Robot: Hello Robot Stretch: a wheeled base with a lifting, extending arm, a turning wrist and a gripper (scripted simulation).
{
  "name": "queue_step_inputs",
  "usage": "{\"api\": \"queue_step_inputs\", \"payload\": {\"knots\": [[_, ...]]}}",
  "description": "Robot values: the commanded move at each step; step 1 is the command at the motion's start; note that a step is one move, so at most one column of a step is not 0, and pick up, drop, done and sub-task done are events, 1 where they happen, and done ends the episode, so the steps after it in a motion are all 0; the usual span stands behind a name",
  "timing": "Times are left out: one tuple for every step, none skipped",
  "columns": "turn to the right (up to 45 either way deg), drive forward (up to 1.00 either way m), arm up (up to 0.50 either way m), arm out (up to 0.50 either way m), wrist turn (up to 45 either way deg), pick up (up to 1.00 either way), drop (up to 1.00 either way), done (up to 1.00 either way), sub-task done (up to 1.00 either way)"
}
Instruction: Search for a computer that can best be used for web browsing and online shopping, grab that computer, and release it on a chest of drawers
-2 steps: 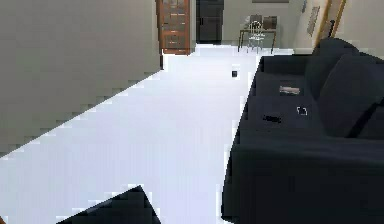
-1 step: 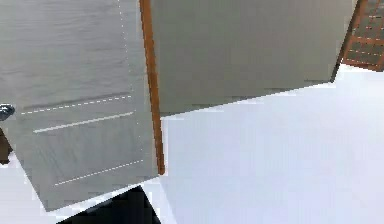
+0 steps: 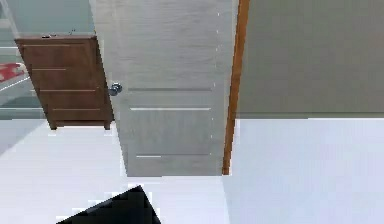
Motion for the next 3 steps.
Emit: {"api": "queue_step_inputs", "payload": {"knots": [[0.0,0.2,0.0,0.0,0.0,0.0,0.0,0.0,0.0],[-45.0,0.0,0.0,0.0,0.0,0.0,0.0,0.0,0.0],[-30.0,0.0,0.0,0.0,0.0,0.0,0.0,0.0,0.0]]}}
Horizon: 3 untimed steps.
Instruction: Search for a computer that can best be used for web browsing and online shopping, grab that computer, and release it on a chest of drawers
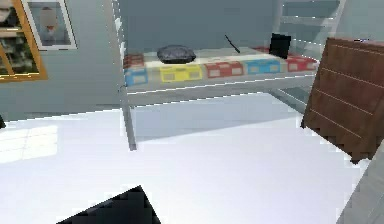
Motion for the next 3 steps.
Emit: {"api": "queue_step_inputs", "payload": {"knots": [[0.0,0.9,0.0,0.0,0.0,0.0,0.0,0.0,0.0],[-45.0,0.0,0.0,0.0,0.0,0.0,0.0,0.0,0.0],[-33.0,0.0,0.0,0.0,0.0,0.0,0.0,0.0,0.0]]}}
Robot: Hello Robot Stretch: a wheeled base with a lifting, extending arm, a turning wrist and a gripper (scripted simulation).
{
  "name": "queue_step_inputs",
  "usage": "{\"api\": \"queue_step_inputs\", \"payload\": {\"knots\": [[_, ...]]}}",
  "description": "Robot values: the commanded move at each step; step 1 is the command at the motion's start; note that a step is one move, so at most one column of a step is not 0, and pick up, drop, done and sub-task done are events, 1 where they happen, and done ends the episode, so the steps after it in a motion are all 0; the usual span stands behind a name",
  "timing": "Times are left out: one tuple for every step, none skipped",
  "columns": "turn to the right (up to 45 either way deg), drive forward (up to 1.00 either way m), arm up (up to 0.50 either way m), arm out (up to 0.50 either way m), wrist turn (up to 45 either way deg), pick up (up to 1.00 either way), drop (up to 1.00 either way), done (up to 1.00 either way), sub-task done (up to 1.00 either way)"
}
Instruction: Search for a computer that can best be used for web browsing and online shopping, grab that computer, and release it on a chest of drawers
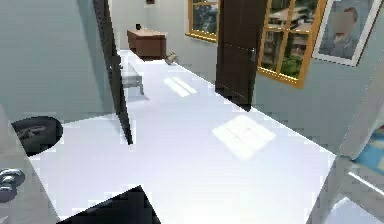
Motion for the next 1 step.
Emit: {"api": "queue_step_inputs", "payload": {"knots": [[0.0,0.5,0.0,0.0,0.0,0.0,0.0,0.0,0.0]]}}
